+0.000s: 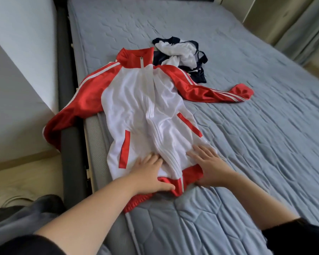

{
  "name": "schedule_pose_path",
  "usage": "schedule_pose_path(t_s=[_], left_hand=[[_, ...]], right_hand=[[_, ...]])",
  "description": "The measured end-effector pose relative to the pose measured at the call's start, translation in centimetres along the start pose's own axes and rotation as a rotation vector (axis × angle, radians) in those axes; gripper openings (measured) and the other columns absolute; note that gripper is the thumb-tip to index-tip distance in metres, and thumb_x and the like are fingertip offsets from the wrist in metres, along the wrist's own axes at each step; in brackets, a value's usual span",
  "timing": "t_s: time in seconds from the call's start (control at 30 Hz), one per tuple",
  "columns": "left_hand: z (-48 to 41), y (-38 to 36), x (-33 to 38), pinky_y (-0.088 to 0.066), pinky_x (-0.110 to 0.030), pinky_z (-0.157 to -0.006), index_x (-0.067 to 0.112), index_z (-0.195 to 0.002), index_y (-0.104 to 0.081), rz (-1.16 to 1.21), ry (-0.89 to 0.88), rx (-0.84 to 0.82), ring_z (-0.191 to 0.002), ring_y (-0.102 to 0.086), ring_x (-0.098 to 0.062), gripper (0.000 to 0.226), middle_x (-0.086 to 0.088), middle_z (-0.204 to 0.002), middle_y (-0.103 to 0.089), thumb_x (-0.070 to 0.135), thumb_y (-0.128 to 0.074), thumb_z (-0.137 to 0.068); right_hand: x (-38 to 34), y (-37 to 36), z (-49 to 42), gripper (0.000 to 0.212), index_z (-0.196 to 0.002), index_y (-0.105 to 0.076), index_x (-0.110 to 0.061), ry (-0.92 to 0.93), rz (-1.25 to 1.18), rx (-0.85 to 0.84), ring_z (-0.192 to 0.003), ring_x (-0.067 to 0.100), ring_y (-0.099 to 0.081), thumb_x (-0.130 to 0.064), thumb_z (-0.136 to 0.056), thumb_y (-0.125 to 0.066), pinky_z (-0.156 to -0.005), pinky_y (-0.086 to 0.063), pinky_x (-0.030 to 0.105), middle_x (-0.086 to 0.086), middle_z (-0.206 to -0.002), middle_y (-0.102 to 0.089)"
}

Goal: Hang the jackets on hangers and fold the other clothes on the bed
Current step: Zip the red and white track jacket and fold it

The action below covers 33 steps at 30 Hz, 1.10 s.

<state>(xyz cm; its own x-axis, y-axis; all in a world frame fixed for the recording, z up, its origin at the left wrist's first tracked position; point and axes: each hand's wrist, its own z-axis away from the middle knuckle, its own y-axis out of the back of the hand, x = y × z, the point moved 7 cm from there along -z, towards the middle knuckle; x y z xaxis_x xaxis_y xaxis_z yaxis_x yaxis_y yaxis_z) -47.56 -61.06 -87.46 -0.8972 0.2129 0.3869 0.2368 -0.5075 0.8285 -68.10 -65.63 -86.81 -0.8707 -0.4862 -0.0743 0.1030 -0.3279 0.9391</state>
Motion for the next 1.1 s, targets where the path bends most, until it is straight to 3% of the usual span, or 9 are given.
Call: schedule_pose_path(t_s=[0.13,0.2,0.27,0.53,0.63,0.73,0.83,0.93,1.1], left_hand=[[2.0,-1.5,2.3,-0.008,-0.059,-0.113,0.023,-0.148,-0.011,-0.375,-0.068,0.071,-0.145,-0.004,-0.026,0.095,-0.004,-0.156,-0.006,0.044,-0.066,-0.073],[2.7,-0.4,2.6,-0.022,-0.052,-0.109,0.024,-0.143,-0.021,-0.431,-0.047,0.198,-0.137,-0.020,-0.027,0.080,-0.006,-0.149,-0.021,0.022,-0.062,-0.074],[3.4,1.2,2.4,-0.032,-0.044,-0.100,0.023,-0.140,-0.030,-0.385,-0.053,0.324,-0.125,-0.034,-0.026,0.072,-0.004,-0.139,-0.034,0.018,-0.054,-0.072],[5.9,5.2,-4.8,-0.044,-0.036,-0.079,0.019,-0.116,-0.059,0.022,0.291,0.542,-0.106,-0.053,-0.027,0.037,-0.002,-0.111,-0.059,0.017,-0.055,-0.079],[6.6,4.9,-6.6,-0.045,-0.030,-0.076,0.026,-0.115,-0.065,0.273,0.353,0.535,-0.105,-0.056,-0.024,0.029,0.000,-0.114,-0.062,0.025,-0.059,-0.087],[6.8,4.0,-6.7,-0.038,-0.017,-0.065,0.034,-0.102,-0.071,0.501,0.320,0.397,-0.094,-0.060,-0.016,0.017,0.007,-0.102,-0.069,0.037,-0.060,-0.089],[7.4,4.3,-6.5,-0.043,-0.023,-0.079,0.034,-0.100,-0.072,0.555,0.314,0.340,-0.099,-0.061,-0.014,0.023,0.009,-0.104,-0.069,0.020,-0.056,-0.089],[8.5,6.3,-6.3,-0.047,-0.031,-0.086,0.029,-0.097,-0.075,0.470,0.342,0.460,-0.100,-0.059,-0.019,0.036,0.007,-0.102,-0.069,0.006,-0.051,-0.082],[11.2,10.7,-3.6,-0.041,-0.033,-0.059,0.008,-0.069,-0.067,0.106,0.083,0.879,-0.082,-0.051,-0.029,0.029,-0.002,-0.073,-0.055,-0.017,-0.057,-0.059]], right_hand=[[-0.8,1.0,0.1,0.079,-0.144,-0.038,-0.023,-0.027,0.150,0.174,-0.139,0.028,-0.031,-0.021,-0.071,-0.067,-0.116,-0.017,0.050,0.008,-0.148,-0.037],[-1.5,3.3,0.9,0.039,-0.105,-0.066,-0.006,0.056,0.116,0.449,-0.100,0.035,-0.063,-0.004,-0.066,-0.064,-0.098,-0.039,0.049,0.014,-0.103,-0.064],[-0.4,6.2,2.6,0.015,-0.075,-0.065,-0.004,0.035,-0.007,0.713,-0.068,0.034,-0.063,-0.002,-0.065,-0.054,-0.075,-0.044,0.039,0.013,-0.072,-0.061],[8.0,6.5,3.2,0.022,-0.098,-0.061,-0.010,-0.678,-0.747,0.851,-0.093,0.024,-0.053,-0.002,-0.082,-0.049,-0.073,-0.030,0.025,0.009,-0.105,-0.059],[8.2,3.2,1.7,0.015,-0.102,-0.058,-0.006,-0.776,-1.006,0.708,-0.093,0.022,-0.055,-0.012,-0.089,-0.052,-0.071,-0.033,0.027,0.016,-0.106,-0.063],[8.0,0.8,1.5,0.025,-0.092,-0.063,-0.007,-0.761,-1.187,0.609,-0.077,0.023,-0.059,0.009,-0.085,-0.045,-0.070,-0.053,0.031,0.024,-0.099,-0.067],[9.7,0.5,2.9,0.036,-0.105,-0.065,0.008,-0.806,-1.379,0.697,-0.066,0.025,-0.061,0.019,-0.081,-0.040,-0.060,-0.057,0.030,0.026,-0.092,-0.066],[11.3,2.5,4.8,0.041,-0.101,-0.068,0.002,-0.820,-1.244,0.836,-0.071,0.023,-0.064,0.019,-0.073,-0.044,-0.071,-0.058,0.034,0.021,-0.088,-0.068],[10.6,6.0,7.2,0.024,-0.092,-0.062,-0.007,-0.747,-0.740,0.988,-0.082,0.017,-0.050,0.008,-0.076,-0.051,-0.072,-0.032,0.019,0.002,-0.086,-0.058]])
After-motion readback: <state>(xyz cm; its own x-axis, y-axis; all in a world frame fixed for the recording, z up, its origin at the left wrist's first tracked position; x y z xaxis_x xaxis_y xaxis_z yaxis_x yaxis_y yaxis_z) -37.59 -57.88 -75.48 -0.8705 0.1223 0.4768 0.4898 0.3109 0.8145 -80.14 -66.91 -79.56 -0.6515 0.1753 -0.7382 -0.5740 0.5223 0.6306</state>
